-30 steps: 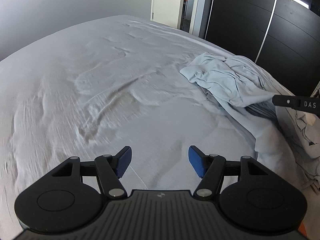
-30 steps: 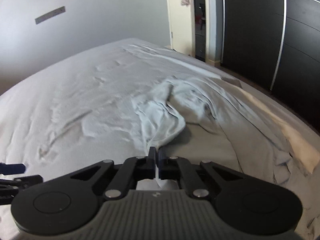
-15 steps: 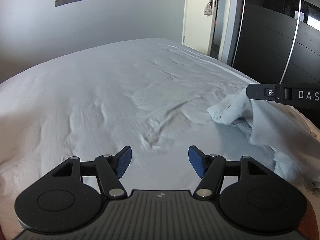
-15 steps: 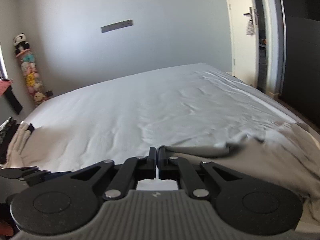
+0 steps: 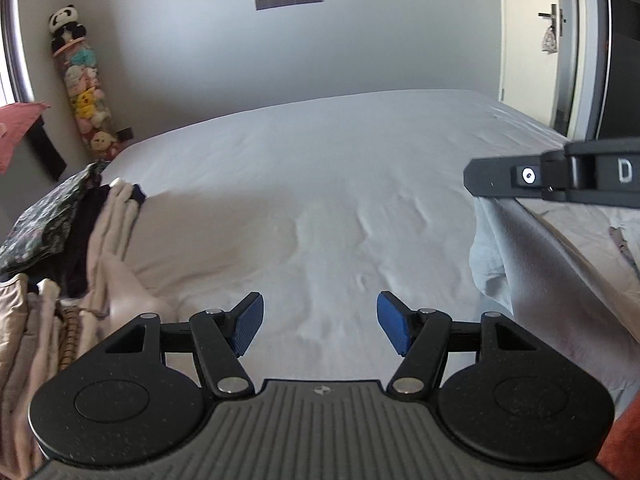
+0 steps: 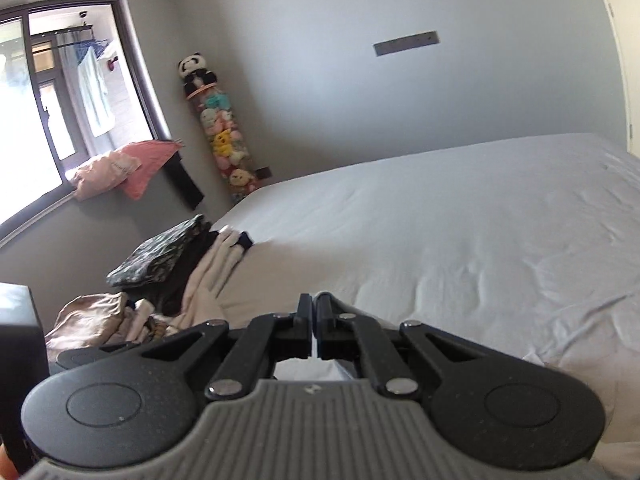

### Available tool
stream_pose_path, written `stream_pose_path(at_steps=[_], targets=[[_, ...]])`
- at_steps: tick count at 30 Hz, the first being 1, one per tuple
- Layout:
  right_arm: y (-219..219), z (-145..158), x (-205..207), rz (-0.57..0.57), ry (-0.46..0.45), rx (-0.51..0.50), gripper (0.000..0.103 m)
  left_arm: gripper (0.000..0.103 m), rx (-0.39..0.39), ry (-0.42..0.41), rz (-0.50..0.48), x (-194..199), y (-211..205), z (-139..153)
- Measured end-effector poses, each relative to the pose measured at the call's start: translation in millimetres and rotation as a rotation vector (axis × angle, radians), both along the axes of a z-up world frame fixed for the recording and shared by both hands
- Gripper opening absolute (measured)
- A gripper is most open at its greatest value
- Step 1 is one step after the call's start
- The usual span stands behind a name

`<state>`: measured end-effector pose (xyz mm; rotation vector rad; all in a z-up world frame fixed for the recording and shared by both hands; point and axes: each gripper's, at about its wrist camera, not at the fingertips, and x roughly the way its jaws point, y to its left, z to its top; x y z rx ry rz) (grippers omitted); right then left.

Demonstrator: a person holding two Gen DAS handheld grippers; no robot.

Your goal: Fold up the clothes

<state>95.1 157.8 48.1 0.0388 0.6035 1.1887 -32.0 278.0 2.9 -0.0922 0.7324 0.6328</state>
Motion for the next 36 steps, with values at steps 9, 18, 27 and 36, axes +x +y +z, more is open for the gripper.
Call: stream_pose_path(at_steps=[9,18,27,36], targets=[[-5,-87,-36,0.049,0.167,-0.239,0.002,0.075,-0.051,0.086,-0.014,-28,4,-29],[-37,-115,-33,0.026,0.226,-0.311,0.028,0.075,-0.106,0.084,-0.144,-2,-2,-55],[-99,-105,30,-0.179,0.141,-0.405,0.038,0.075,-0.095,0.100,-0.344,62,-33,-64],[-120,-120,125,-0.434,0.138,-0.502,0.049,0.075,-0.158,0.201,-0.497,125,-77,-117]])
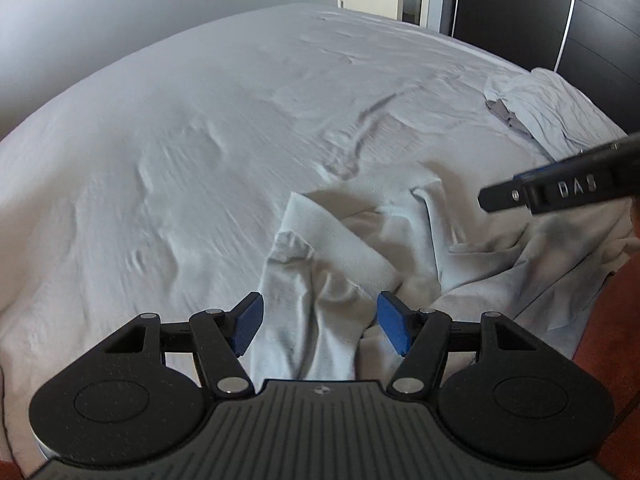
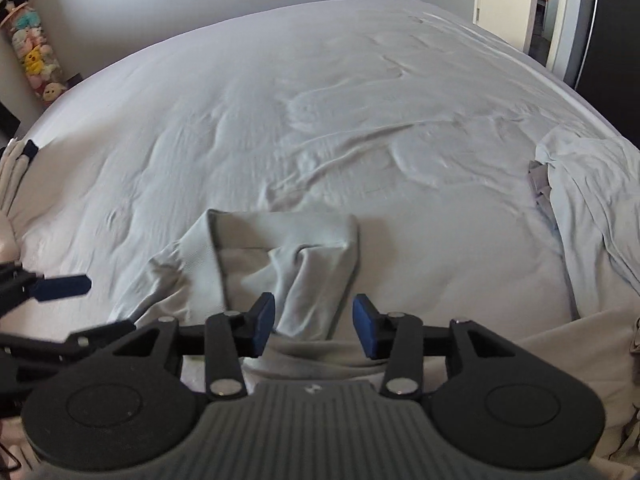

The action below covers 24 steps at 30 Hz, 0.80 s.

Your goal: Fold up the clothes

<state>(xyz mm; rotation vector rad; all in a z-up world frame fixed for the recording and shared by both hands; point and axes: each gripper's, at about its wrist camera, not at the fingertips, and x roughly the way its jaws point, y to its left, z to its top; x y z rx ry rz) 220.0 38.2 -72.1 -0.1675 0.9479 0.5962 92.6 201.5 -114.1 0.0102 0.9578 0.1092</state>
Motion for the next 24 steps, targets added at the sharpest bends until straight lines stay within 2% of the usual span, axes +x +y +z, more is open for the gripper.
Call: stream_pose_path(at_steps=[6,11,15,16,17,19,21,24], targets=[[9,-33,36,-0.041,0.096,-0.013,0.058,0.075,0.052,0.084,-0.007,18,-3,-34],[15,-59,54,-0.074,0.192,-0.007,0.061,0.075,0.037,0.093,-0.033,19,-6,-46],[21,-65,54,-0.065,0.180,0.002,0.060,0.074,0.053,0.088,-0.021,22,-8,-51],[22,-64,53,-0.056,0.170,0.003,0.051,0.063,0.047,0.085,-0.003,23,-6,-51],[23,-63,52,-0.044,0.164,0.013,0.032,0.054,0.051,0.076,0.016,23,-4,-48],[25,-58,50,-0.028,0.151,0.029,0.010,0.021,0.058,0.056,0.040,20,3,-43],[29,-49,47,-0.012,0.101,0.016,0.005,0.013,0.016,0.020,0.081,13,16,-32],[37,-32,38,0.027,0.031,0.026,0.004,0.010,0.007,-0.040,0.179,-6,40,-12]])
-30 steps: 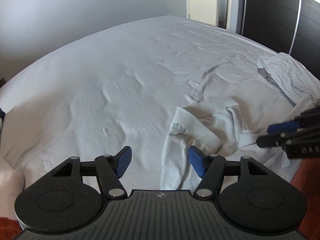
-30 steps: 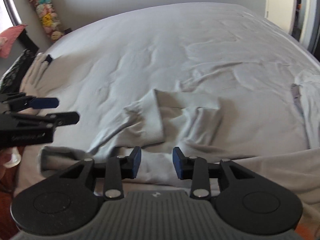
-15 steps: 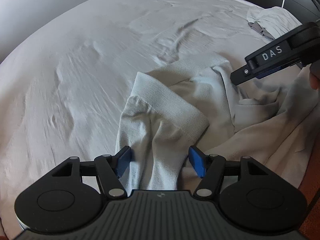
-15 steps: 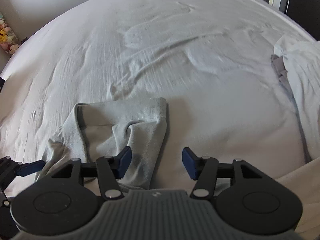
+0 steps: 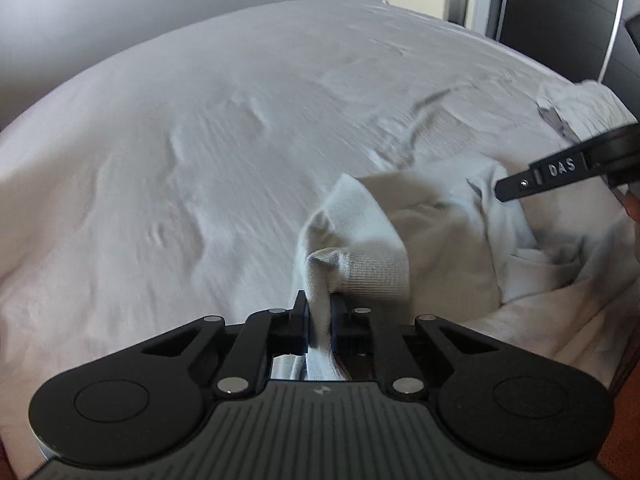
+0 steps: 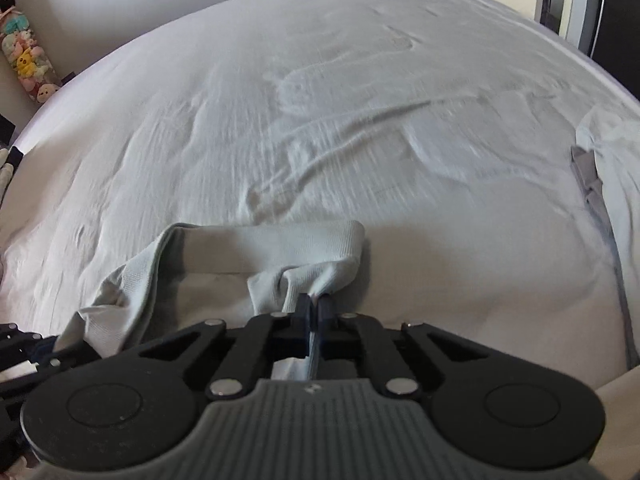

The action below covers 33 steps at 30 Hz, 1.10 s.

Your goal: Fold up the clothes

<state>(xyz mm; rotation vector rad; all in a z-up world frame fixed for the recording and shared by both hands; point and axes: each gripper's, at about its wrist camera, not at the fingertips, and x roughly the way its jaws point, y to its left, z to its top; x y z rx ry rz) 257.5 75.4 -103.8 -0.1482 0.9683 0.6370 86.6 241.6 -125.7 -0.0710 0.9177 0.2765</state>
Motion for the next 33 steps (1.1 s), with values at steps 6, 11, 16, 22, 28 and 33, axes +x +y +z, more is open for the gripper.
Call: stream_pose_path(at_steps=[6,11,16,22,28,33], targets=[[37,46,-24,0.099,-0.127,0.053,0.003,0.009,-0.043,-0.103,0.202,-55,54,44],[95,93,-61,0.214,-0.260,0.109,0.003,0.007,-0.079,-0.205,0.334,-117,79,75],[162,132,-106,0.343,-0.350,0.181,0.003,0.006,-0.024,-0.272,0.463,-173,93,96],[246,147,-158,0.490,-0.345,0.251,0.003,0.006,-0.001,-0.222,0.647,-232,132,102],[302,123,-193,0.577,-0.297,0.229,0.003,0.012,-0.010,-0.124,0.730,-262,161,90],[311,97,-187,0.549,-0.234,0.185,0.008,0.023,0.051,-0.099,0.731,-263,165,88]])
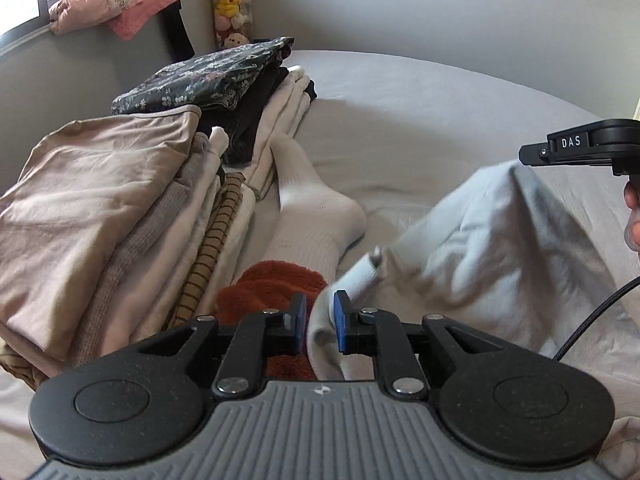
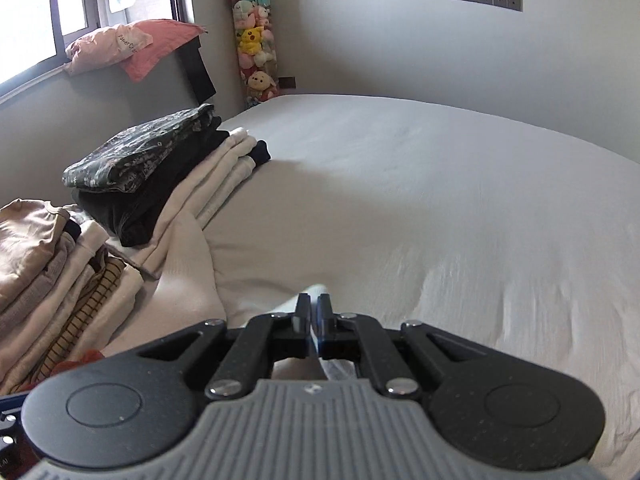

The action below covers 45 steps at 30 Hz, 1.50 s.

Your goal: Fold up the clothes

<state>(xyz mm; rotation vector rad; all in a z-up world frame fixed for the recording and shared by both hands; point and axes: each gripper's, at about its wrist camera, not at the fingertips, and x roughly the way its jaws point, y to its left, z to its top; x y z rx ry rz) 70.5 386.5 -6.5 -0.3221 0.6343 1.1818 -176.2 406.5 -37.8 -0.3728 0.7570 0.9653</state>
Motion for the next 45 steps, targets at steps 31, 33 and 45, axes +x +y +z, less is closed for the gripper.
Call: stream_pose_path(at_steps=[31,33,45], targets=[[-271,-50,114,-0.439,0.041,-0.211,0.045,0.059,-0.081,0.047,-0.542,202,93,-110],[-287,-51,119,-0.485,0.052,-0.216,0.046,0.060,-0.084,0.051,-0.547,208,95,-117],[-359,-47,138,-0.654,0.028,-0.272,0.048,0.051,-0.090,0.070,-0.556,232,79,-135]])
